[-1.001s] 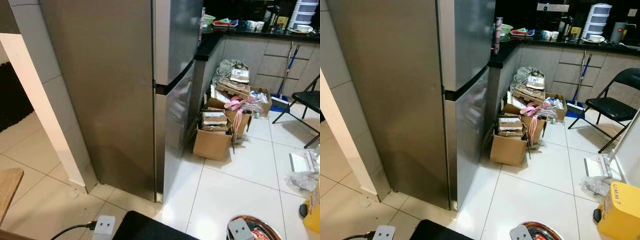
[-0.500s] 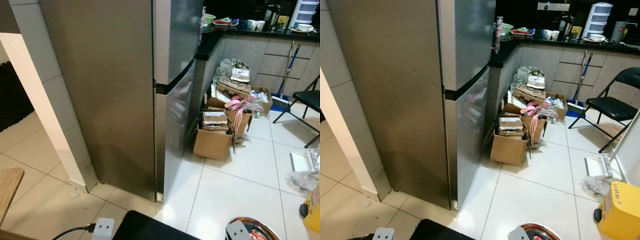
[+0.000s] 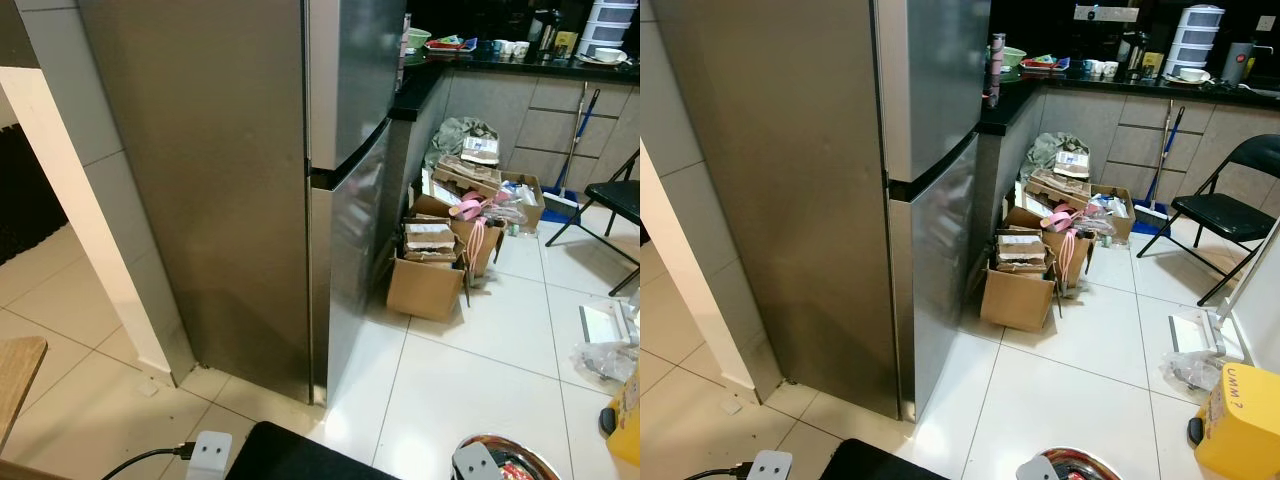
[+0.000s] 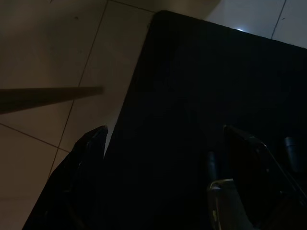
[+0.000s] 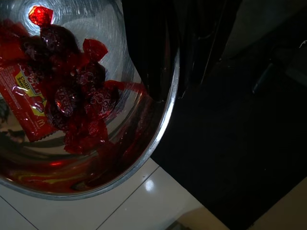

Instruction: Restocking fridge

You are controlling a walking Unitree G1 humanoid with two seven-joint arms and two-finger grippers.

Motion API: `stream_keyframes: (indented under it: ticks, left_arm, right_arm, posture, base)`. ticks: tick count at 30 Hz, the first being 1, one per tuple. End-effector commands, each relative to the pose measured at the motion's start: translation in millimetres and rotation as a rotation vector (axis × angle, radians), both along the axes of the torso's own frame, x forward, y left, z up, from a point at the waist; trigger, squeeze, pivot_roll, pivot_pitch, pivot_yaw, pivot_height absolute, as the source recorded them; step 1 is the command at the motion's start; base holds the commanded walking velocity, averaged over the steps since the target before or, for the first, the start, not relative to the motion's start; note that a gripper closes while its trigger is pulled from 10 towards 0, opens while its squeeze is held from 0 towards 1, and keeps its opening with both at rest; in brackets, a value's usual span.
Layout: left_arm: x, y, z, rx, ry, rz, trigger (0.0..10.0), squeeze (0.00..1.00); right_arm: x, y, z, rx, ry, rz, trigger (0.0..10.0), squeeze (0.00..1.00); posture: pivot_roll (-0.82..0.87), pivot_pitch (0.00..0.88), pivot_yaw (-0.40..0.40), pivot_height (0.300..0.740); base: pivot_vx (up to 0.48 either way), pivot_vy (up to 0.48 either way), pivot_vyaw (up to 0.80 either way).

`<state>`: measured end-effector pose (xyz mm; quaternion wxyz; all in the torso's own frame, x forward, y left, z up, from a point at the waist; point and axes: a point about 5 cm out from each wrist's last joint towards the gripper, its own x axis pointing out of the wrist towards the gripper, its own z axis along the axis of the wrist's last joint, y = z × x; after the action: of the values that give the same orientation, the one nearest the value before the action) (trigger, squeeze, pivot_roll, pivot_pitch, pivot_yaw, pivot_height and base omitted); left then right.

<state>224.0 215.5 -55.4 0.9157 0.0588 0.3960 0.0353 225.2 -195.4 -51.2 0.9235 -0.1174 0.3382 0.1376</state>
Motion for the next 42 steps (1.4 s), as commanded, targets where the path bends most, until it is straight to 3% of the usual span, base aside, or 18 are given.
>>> stream_keyframes:
  ticks: [1,23,32,35,36,38,39,42]
  left_arm:
    - [-5.6,1.7,-3.9,-0.004,0.029,0.027,10.0,0.0]
    - [-4.2,0.5,-3.4,-0.004,0.025,0.031,10.0,0.0]
    - [-3.6,0.5,-3.0,0.002,0.03,-0.012,10.0,0.0]
    - [5.1,2.1,2.9,0.014,0.002,-0.004,10.0,0.0]
    - [6.9,2.3,4.1,0.017,-0.003,-0.005,10.0,0.0]
    - [24.1,4.1,16.9,0.001,-0.065,0.002,10.0,0.0]
    - [24.1,4.1,16.9,0.001,-0.065,0.002,10.0,0.0]
    - [58.8,15.7,49.4,-0.011,-0.2,0.064,10.0,0.0]
  right_arm:
    - [-2.7,-2.2,-1.4,-0.02,0.004,0.005,10.0,0.0]
    - [-3.8,-2.5,-2.1,-0.03,0.012,0.025,10.0,0.0]
    - [-1.4,-1.3,-0.4,0.013,-0.012,-0.035,10.0,0.0]
    - [9.1,-4.3,7.2,-0.024,-0.038,0.009,10.0,0.0]
    - [11.2,-5.3,8.7,-0.028,-0.044,0.007,10.0,0.0]
    - [29.9,-12.0,23.7,-0.005,-0.109,-0.051,10.0,0.0]
    - [29.9,-12.0,23.7,-0.005,-0.109,-0.051,10.0,0.0]
    - [66.2,-19.1,57.3,0.014,-0.228,-0.083,10.0,0.0]
  posture:
    - [-0.07,0.072,-0.004,0.74]
    - [-0.06,0.055,-0.005,0.74]
    - [-0.07,0.062,0.005,0.74]
    - [-0.06,0.061,-0.001,0.74]
    - [-0.06,0.061,-0.001,0.74]
    - [-0.06,0.063,0.005,0.74]
    - [-0.06,0.063,0.005,0.74]
    - [-0.06,0.063,0.002,0.74]
  base:
    - [0.0,0.0,0.0]
    - [0.0,0.0,0.0]
    - [0.0,0.0,0.0]
    - [0.0,0.0,0.0]
    - [0.0,0.0,0.0]
    - [0.0,0.0,0.0]
    - [0.0,0.0,0.0]
    - [0.0,0.0,0.0]
